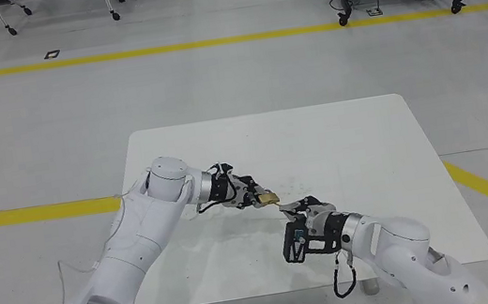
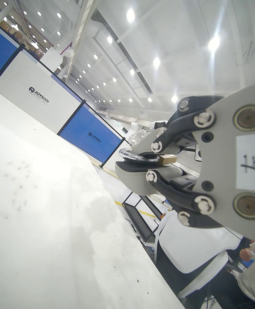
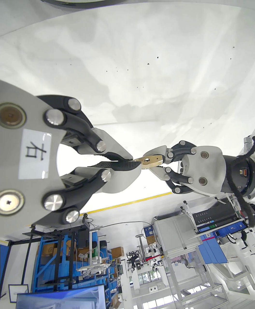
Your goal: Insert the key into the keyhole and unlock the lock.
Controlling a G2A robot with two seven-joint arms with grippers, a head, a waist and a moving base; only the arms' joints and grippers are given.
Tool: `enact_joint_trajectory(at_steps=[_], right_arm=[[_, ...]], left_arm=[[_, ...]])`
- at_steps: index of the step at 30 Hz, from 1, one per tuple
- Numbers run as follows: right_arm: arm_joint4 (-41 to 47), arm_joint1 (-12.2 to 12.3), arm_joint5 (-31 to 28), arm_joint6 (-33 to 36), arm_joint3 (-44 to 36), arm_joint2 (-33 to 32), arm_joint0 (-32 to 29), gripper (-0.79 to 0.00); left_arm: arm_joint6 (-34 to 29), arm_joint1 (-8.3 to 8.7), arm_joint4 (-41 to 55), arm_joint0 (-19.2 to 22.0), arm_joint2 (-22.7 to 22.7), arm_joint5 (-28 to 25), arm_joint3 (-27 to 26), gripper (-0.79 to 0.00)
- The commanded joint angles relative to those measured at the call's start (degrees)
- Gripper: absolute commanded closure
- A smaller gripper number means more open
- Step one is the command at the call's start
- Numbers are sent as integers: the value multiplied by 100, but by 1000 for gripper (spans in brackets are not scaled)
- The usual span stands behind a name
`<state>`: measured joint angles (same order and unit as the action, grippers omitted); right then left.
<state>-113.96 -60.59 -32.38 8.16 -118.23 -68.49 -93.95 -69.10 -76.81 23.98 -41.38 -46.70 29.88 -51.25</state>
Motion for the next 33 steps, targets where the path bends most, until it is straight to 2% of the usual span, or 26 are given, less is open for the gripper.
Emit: enact_joint_trajectory(at_steps=[1, 11, 33], right_arm=[[-32, 1, 30, -41, -33, 21, -5, 0], [-505, 11, 205, 241, -221, 143, -148, 0], [-394, -48, 202, 662, -122, 330, 66, 0]], left_arm=[[11, -1, 9, 5, 10, 5, 14, 0], [113, -9, 36, 25, 59, 41, 22, 0], [294, -3, -69, 60, 200, 262, -102, 0]])
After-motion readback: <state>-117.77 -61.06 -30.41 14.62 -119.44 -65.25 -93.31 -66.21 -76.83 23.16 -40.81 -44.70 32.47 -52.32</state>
